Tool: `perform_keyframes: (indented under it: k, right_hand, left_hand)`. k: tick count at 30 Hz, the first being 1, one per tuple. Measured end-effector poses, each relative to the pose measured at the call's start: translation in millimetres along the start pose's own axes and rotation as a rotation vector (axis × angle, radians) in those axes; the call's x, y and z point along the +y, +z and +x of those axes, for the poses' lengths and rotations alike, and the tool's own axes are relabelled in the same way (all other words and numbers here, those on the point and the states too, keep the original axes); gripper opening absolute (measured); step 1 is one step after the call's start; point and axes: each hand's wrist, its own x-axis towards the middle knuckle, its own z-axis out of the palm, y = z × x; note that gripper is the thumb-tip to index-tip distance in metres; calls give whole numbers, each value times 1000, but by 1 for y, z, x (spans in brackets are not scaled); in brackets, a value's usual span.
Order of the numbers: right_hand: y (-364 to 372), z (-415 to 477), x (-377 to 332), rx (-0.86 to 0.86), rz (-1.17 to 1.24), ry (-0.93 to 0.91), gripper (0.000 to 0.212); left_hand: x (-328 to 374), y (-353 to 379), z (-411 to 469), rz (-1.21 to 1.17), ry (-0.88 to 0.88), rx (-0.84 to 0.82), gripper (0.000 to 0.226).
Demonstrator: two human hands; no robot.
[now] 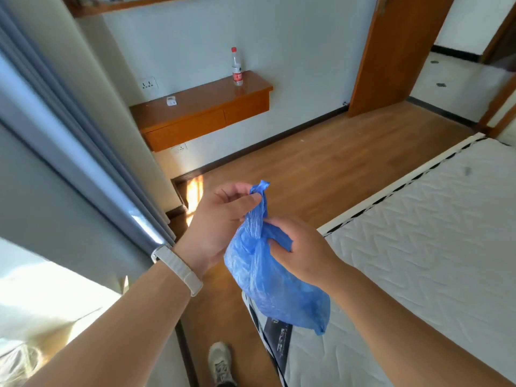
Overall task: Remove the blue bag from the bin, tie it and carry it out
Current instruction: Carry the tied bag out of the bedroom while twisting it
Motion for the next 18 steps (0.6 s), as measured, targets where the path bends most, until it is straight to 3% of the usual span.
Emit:
perform_keyframes:
  k: [5,10,18]
  right_hand:
    - [39,51,-2,-28,-35,5,34]
    - [83,120,-25,24,-86,27,27]
    - [137,230,-61,111,-60,50,38]
  left_hand:
    - [-4,-55,39,-16,17,24,12]
    - [4,-133,87,-54,19,76,4]
    - [48,-210,170,11,66,43,2]
